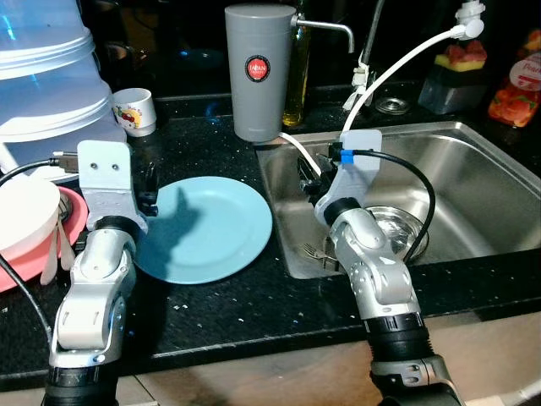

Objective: Kitchen organization

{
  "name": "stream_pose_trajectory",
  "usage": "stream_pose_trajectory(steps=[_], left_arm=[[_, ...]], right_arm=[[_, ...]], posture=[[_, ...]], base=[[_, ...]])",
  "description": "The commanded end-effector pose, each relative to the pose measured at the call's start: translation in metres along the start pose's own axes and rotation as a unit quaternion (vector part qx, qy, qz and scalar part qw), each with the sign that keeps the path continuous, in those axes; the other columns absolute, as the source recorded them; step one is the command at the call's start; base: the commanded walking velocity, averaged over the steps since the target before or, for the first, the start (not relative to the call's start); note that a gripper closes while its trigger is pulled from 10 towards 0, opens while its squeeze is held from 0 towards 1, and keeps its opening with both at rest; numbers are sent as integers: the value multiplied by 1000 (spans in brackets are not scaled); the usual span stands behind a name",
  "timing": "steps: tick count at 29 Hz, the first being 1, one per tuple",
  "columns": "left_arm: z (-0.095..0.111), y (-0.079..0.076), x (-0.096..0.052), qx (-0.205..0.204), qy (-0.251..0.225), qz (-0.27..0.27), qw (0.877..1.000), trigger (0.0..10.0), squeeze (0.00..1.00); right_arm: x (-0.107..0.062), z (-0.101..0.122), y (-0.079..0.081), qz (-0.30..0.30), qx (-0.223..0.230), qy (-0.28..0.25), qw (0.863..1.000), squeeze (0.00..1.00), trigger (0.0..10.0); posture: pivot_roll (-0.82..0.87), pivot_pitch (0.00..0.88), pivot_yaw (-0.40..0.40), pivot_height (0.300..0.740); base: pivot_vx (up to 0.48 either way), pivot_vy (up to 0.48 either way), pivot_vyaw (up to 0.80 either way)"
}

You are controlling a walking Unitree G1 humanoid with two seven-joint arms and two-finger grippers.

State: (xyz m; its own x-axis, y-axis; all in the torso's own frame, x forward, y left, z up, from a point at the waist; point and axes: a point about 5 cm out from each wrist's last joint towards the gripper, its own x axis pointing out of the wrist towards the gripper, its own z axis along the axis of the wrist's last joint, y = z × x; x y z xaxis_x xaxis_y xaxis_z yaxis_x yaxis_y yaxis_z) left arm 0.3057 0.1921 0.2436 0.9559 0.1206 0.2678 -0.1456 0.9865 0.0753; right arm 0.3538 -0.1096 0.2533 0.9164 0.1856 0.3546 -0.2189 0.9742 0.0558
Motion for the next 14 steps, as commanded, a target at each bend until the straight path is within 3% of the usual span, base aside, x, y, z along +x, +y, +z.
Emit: stream_pose_trajectory(steps=[1, 5, 10, 11, 14], left_arm=[[-1, 4, 2, 17, 5, -19, 1000, 10000, 0], [-1, 8, 2, 25, 6, -30, 999, 10000, 0], [-8, 29, 2, 35, 53, -8, 998, 10000, 0], [-9, 33, 2, 34, 65, -6, 997, 10000, 1000], [-9, 40, 2, 25, 86, -26, 996, 10000, 1000]], right_arm=[[1, 0, 0, -1, 0, 3, 1000, 0, 10000], [2, 1, 1, 1, 4, 2, 1000, 0, 10000], [3, 3, 3, 2, 43, 5, 999, 0, 10000], [4, 1, 3, 5, 45, 13, 999, 0, 10000], [5, -1, 3, 11, 51, 25, 998, 0, 10000]], posture=[[-9, 58, 32, 740], [-9, 58, 32, 740], [-7, 40, 25, 740], [-8, 33, 21, 740], [-3, 23, 14, 740]], base=[[0, 0, 0], [0, 0, 0], [0, 0, 0], [0, 0, 0], [0, 0, 0]])
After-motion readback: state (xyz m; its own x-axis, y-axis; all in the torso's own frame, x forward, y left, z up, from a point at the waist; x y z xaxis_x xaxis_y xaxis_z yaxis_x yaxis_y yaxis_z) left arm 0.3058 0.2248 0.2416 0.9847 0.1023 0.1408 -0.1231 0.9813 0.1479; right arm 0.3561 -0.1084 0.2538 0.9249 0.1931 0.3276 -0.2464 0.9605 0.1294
